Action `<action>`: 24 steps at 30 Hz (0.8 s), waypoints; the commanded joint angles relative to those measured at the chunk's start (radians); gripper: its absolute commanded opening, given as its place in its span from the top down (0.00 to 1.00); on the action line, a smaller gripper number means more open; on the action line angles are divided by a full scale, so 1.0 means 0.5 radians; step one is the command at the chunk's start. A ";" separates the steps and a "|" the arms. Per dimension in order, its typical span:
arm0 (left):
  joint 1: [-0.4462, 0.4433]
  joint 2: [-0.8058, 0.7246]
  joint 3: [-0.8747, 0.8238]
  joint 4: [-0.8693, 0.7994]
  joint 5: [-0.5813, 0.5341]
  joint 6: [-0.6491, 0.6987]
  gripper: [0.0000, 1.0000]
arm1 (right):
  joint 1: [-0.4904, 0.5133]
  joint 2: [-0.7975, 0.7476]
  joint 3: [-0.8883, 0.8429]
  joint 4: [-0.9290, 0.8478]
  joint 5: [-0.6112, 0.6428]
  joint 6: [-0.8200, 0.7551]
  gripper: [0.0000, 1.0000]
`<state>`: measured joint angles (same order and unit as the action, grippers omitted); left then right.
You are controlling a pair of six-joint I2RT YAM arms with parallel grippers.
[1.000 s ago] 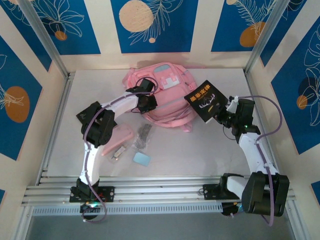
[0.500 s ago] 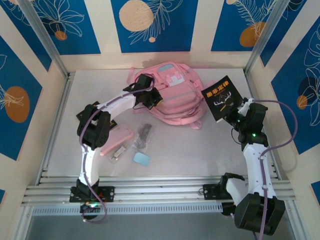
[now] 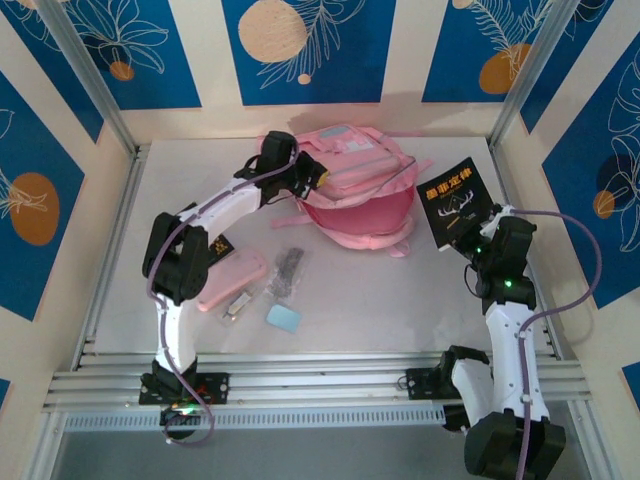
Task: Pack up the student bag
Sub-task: Open the student bag at the top-center of the table, then place the book in the student bag.
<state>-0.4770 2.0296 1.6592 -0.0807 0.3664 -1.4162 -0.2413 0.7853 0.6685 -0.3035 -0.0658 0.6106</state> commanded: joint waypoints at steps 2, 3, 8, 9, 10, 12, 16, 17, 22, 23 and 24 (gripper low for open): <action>0.046 -0.115 0.050 0.449 -0.065 -0.103 1.00 | -0.010 0.031 -0.022 0.197 -0.161 0.097 1.00; 0.046 -0.117 0.046 0.470 -0.060 -0.121 1.00 | 0.003 0.076 -0.048 0.293 -0.259 0.183 1.00; 0.043 -0.114 0.020 0.548 -0.038 -0.157 1.00 | 0.237 0.378 -0.148 0.892 -0.396 0.485 1.00; 0.043 -0.119 0.011 0.549 -0.036 -0.155 1.00 | 0.291 0.465 -0.129 0.999 -0.406 0.506 1.00; 0.045 -0.122 0.002 0.558 -0.034 -0.156 1.00 | 0.332 0.571 -0.089 1.082 -0.441 0.524 1.00; 0.046 -0.132 -0.021 0.578 -0.035 -0.169 1.00 | 0.391 0.766 0.017 1.149 -0.492 0.595 1.00; 0.043 -0.147 -0.054 0.620 -0.031 -0.177 1.00 | 0.557 1.153 0.162 1.480 -0.530 0.798 1.00; 0.043 -0.150 -0.061 0.625 -0.032 -0.176 1.00 | 0.589 1.221 0.197 1.516 -0.524 0.838 1.00; 0.039 -0.160 -0.077 0.632 -0.026 -0.160 1.00 | 0.772 1.676 0.430 1.817 -0.424 1.065 1.00; 0.037 -0.165 -0.084 0.638 -0.024 -0.159 1.00 | 0.793 1.770 0.481 1.849 -0.402 1.106 1.00; 0.037 -0.169 -0.095 0.640 -0.025 -0.159 1.00 | 0.808 1.863 0.555 1.844 -0.391 1.152 1.00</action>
<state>-0.4751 2.0193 1.6043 0.0803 0.3710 -1.4948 0.1398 1.6455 0.8555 0.4343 -0.2737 1.0985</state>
